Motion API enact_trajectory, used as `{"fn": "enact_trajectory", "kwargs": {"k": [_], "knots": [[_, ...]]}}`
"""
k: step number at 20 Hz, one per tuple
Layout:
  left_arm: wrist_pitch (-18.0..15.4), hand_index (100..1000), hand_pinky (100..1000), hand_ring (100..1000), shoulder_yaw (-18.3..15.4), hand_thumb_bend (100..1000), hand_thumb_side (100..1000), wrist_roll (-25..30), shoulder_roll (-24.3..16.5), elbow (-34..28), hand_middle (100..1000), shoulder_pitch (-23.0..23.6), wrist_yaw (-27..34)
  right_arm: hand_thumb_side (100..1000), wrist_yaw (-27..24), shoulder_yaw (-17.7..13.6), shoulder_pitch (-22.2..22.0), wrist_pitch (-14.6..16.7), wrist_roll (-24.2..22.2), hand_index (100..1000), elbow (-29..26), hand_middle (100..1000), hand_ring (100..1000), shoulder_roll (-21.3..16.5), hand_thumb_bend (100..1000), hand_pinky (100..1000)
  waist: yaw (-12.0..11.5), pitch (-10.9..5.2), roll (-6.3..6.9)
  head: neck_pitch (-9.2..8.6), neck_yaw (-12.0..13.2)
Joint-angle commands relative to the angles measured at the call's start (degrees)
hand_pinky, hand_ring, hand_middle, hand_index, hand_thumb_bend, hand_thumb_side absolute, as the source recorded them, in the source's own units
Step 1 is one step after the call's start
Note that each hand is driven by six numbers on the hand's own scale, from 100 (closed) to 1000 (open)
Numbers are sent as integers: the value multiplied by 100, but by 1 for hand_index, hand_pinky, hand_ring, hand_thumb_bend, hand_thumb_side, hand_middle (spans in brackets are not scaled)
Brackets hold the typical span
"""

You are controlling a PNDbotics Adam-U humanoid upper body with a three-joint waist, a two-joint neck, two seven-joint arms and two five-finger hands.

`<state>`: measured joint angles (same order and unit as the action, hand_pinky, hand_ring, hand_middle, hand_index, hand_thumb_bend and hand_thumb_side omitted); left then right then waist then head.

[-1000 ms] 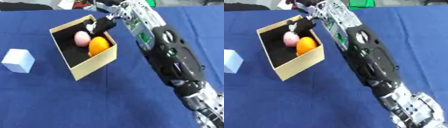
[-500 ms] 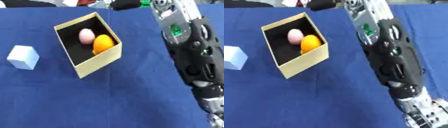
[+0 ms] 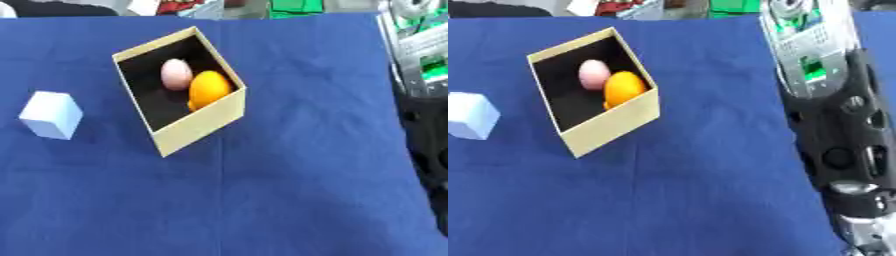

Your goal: Pick up objects on the table and place them in the box.

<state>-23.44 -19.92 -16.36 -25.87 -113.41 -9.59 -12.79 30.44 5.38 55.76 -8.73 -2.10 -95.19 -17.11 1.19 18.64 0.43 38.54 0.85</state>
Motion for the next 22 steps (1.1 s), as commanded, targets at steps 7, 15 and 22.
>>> {"fn": "enact_trajectory", "kwargs": {"k": [7,15,22], "knots": [[93,861,741,746,406,262,837,-143,-1598,129,759,-45,-1806,650,-882,-404,-402,476,770,907,-362,738,1000,-396,100,880,5,-246,-12,175,-15],[-400,862,753,767,610,304,866,583,-2388,1097,768,-113,-2037,652,-1015,-591,-658,626,1090,895,-487,735,1000,-442,100,887,66,-347,-54,279,-142],[-999,922,798,832,939,626,845,1695,-2893,1829,829,-534,-2453,652,-961,-667,-753,581,1133,891,-536,737,1000,-401,100,889,65,-419,-78,321,-150]]}}
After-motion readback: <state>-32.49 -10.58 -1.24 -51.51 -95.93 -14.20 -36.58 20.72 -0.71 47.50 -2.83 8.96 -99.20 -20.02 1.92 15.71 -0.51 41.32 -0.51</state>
